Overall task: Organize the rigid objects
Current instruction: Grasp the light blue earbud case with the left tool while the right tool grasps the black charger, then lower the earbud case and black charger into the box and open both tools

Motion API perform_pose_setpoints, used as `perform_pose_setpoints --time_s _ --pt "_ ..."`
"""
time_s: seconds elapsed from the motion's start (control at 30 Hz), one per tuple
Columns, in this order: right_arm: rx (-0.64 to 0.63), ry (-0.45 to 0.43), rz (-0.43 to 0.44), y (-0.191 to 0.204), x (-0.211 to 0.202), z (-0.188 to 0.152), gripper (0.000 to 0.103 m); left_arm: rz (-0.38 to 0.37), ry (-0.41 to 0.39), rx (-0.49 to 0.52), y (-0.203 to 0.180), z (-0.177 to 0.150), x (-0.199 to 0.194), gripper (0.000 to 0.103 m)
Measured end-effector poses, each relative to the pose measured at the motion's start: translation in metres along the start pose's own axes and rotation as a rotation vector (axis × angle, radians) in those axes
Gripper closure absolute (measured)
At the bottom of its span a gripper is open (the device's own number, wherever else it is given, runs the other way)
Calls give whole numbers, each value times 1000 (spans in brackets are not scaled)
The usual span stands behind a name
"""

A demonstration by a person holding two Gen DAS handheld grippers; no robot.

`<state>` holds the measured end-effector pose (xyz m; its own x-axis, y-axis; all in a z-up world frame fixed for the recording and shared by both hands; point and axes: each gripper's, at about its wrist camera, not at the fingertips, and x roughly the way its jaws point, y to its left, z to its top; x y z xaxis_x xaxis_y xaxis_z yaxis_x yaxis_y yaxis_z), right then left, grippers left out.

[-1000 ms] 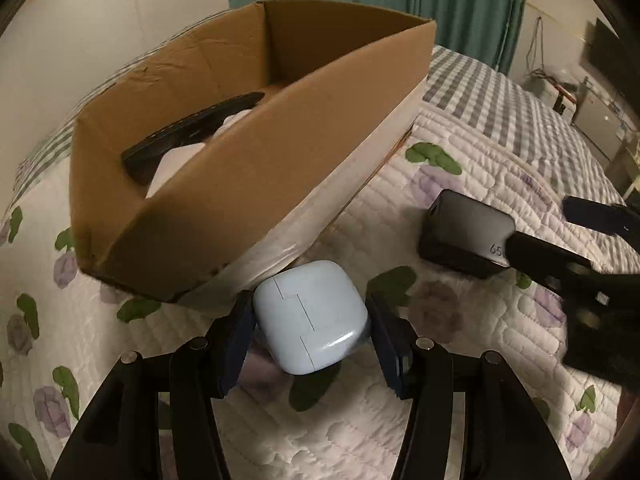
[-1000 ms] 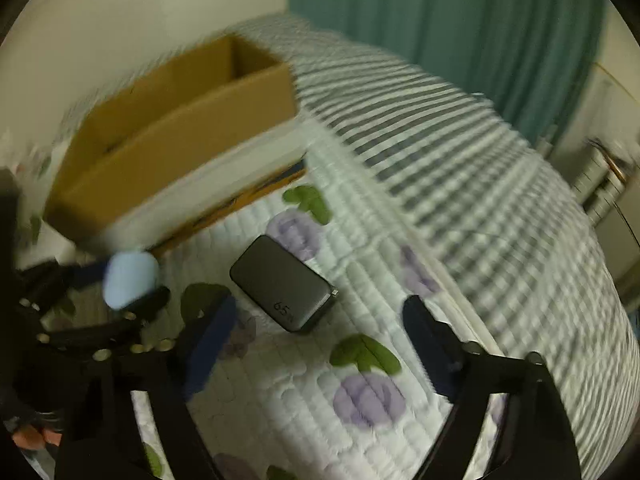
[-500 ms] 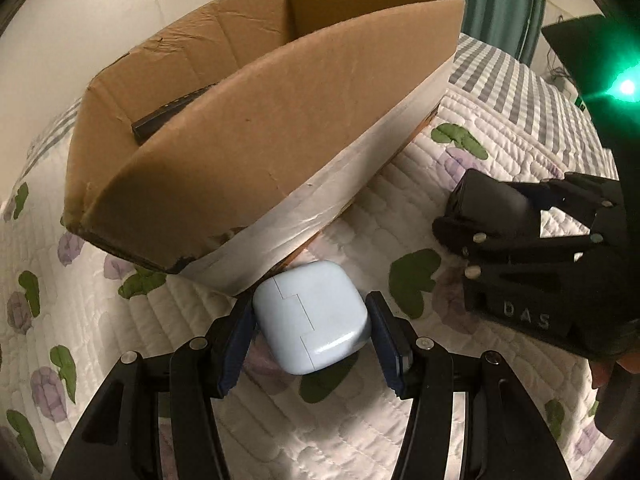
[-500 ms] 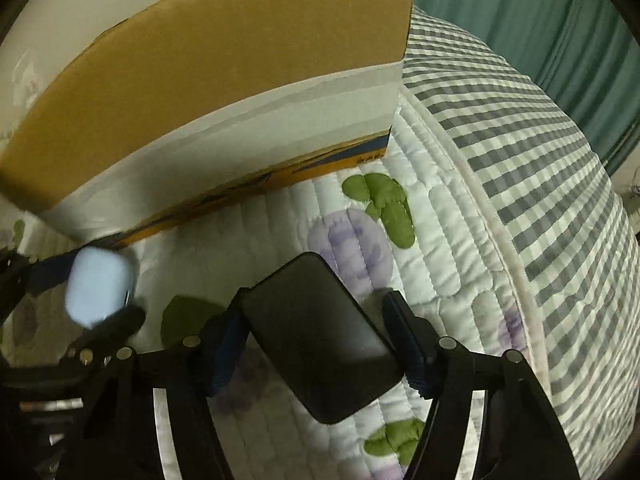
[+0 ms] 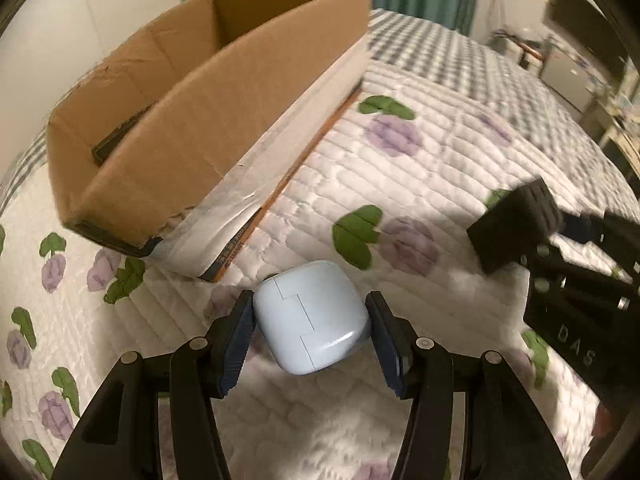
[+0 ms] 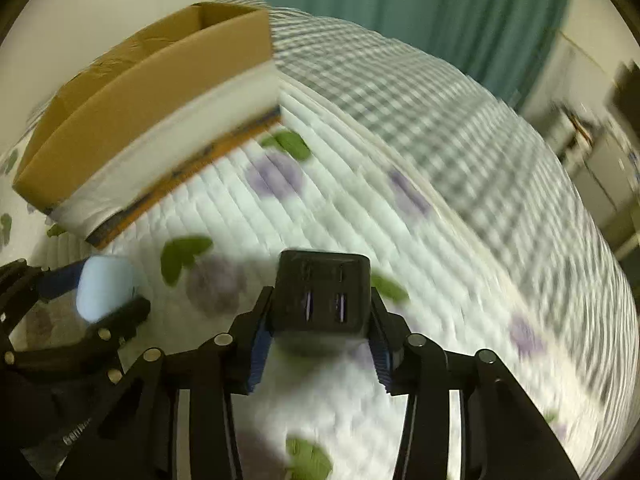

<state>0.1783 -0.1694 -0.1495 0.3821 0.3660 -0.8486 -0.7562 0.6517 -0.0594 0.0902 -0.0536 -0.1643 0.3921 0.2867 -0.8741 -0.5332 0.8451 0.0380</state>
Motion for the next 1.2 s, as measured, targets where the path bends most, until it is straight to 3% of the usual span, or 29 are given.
perform_pose_setpoints --time_s 0.2,0.33,0.7,0.87,0.97,1.2 --pt "118 4 -49 6 -30 -21 62 -44 -11 54 2 -8 -28 47" --pt "155 4 -79 16 -55 -21 62 -90 -18 81 18 7 -51 47" --pt "212 -110 -169 43 -151 46 62 -284 -89 144 53 62 -122 47" --pt "224 -161 -139 72 -188 86 62 -291 -129 221 92 93 -137 47" --pt "203 -182 -128 97 -196 110 62 -253 -181 270 113 111 -142 47" --pt "185 -158 -67 144 -160 151 62 -218 -225 338 148 143 -118 47"
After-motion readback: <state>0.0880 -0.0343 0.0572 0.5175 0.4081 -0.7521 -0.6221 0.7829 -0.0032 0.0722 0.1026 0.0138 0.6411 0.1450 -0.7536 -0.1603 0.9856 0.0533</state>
